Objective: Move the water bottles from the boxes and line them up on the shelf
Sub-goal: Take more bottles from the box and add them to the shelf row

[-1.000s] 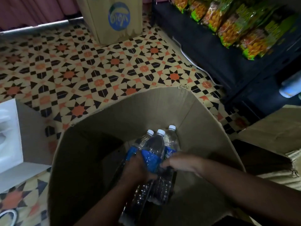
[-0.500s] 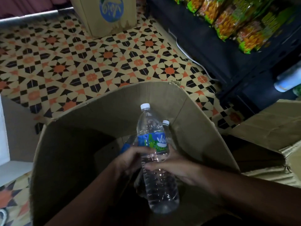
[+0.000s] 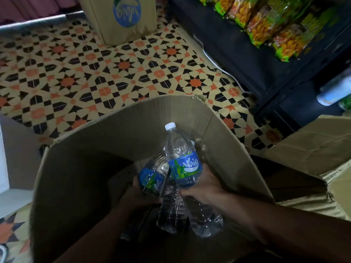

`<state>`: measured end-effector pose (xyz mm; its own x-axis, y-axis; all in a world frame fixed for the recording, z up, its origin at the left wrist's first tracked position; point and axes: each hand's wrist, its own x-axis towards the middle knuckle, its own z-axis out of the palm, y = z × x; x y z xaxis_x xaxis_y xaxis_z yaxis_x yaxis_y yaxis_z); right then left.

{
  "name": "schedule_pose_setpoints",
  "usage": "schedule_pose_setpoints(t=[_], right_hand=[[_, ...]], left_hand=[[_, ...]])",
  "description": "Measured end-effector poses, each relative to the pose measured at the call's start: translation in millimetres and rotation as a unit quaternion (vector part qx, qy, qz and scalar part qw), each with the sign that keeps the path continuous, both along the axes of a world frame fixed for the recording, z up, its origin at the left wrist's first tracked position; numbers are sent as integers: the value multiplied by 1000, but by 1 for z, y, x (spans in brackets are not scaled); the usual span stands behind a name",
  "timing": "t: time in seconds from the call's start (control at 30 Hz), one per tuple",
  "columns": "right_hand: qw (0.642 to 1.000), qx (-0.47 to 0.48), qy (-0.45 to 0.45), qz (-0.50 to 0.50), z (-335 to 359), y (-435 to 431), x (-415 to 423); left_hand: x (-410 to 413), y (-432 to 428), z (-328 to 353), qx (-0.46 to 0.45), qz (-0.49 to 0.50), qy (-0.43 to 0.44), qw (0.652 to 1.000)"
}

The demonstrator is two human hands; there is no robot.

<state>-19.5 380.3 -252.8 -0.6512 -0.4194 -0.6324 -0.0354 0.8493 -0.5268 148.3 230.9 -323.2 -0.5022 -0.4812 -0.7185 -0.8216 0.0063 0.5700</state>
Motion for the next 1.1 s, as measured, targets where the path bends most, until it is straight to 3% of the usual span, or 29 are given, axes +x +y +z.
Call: schedule_pose_setpoints(t=[0.1,0.3,0.37,0.47,0.6,0.97,1.1], right_hand=[[999,26,-7,21,1,3,-7],[997,59,-9,46,-11,-2,-10],[997,57,-29,48,-11,-5,-12],[995,53,-62,53,-14,-6,-15],[993,54,-88,52,-14,-6,-17],[996,40,-70,31,-26,-6,-17],[997,35,-56,28,-29,-3,-16]], left_hand=[[5,-4,-30,-23,32,-2,999],[1,-18,-7,-154,-56,-31,986],[0,-22,-6,-143,-39,-31,988],[-6,-18,-12,-52,1,-65,997],[-20,-5,-11,3,49,-25,998],[-12,-7,-20,-87,52,9,995],[-15,-7,-16,-77,24,3,997]])
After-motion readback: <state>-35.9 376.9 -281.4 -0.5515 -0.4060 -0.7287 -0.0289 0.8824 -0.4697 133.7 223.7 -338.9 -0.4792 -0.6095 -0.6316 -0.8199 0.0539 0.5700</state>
